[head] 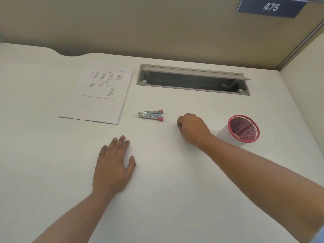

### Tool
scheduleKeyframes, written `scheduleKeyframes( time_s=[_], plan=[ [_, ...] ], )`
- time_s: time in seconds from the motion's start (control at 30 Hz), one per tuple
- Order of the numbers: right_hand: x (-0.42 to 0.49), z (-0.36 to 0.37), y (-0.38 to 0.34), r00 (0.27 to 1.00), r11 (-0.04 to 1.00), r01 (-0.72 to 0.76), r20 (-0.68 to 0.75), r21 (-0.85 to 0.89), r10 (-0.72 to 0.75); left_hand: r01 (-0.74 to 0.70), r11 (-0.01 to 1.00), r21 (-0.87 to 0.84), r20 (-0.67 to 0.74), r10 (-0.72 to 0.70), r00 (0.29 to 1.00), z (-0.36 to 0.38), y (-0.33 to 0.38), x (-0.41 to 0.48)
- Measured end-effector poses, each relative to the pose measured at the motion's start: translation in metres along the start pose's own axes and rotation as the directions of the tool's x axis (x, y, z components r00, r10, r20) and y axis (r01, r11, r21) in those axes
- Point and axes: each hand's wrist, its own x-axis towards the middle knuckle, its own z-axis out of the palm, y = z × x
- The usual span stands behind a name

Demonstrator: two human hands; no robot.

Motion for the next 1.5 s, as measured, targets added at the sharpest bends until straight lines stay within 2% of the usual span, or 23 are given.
scheduleKeyframes(
  time_s=[0.17,0.3,0.4,0.47,0.57,0.7,0.77,0.93,1.07,1.2,1.3,1.4,1.5],
  plan=[
    [0.003,-0.007,0.0,0.999,1.0,-0.006,0.034,-0.009,0.006,0.004,1.0,0.005,-0.004,-0.004,1.0,0.001,0.0,0.0],
    [0.003,-0.011,0.004,0.994,0.977,-0.108,0.054,0.182,0.099,0.007,1.0,0.001,-0.004,-0.007,1.0,0.001,0.0,0.0],
    [0.001,-0.016,0.008,0.974,0.897,-0.227,0.077,0.378,0.213,0.006,1.0,-0.002,-0.004,-0.006,1.0,0.001,0.0,0.0],
    [-0.001,-0.018,0.011,0.945,0.79,-0.32,0.117,0.523,0.305,0.008,1.0,-0.01,-0.006,-0.008,1.0,0.0,0.0,0.0],
    [-0.007,-0.02,0.015,0.883,0.54,-0.425,0.203,0.727,0.423,0.012,1.0,-0.012,-0.005,-0.012,1.0,0.0,0.001,-0.001],
    [-0.019,-0.032,0.013,0.845,0.086,-0.394,0.324,0.915,0.425,0.011,1.0,-0.01,0.0,-0.011,1.0,-0.001,0.001,0.001],
    [-0.026,-0.039,0.01,0.832,-0.061,-0.374,0.364,0.926,0.419,0.015,1.0,-0.013,0.004,-0.015,1.0,-0.001,0.0,0.001],
    [-0.04,-0.058,0.011,0.826,-0.308,-0.309,0.414,0.9,0.383,0.012,1.0,-0.016,0.005,-0.012,1.0,-0.001,0.0,0.0],
    [-0.059,-0.084,0.019,0.855,-0.398,-0.244,0.389,0.884,0.341,0.014,1.0,-0.017,0.011,-0.014,1.0,-0.002,0.0,0.001],
    [-0.078,-0.115,0.04,0.867,-0.37,-0.195,0.336,0.908,0.367,0.011,1.0,-0.012,0.013,-0.011,1.0,-0.001,0.0,0.0],
    [-0.089,-0.135,0.068,0.854,-0.226,-0.194,0.277,0.955,0.44,0.015,1.0,-0.015,0.018,-0.014,1.0,0.0,-0.001,0.001],
    [-0.093,-0.144,0.096,0.859,0.083,-0.254,0.185,0.964,0.478,0.016,1.0,-0.006,0.024,-0.016,1.0,0.0,-0.002,0.001],
    [-0.092,-0.142,0.116,0.872,0.486,-0.35,0.089,0.801,0.481,0.018,1.0,-0.006,0.018,-0.018,1.0,0.0,-0.001,0.0]
  ],
)
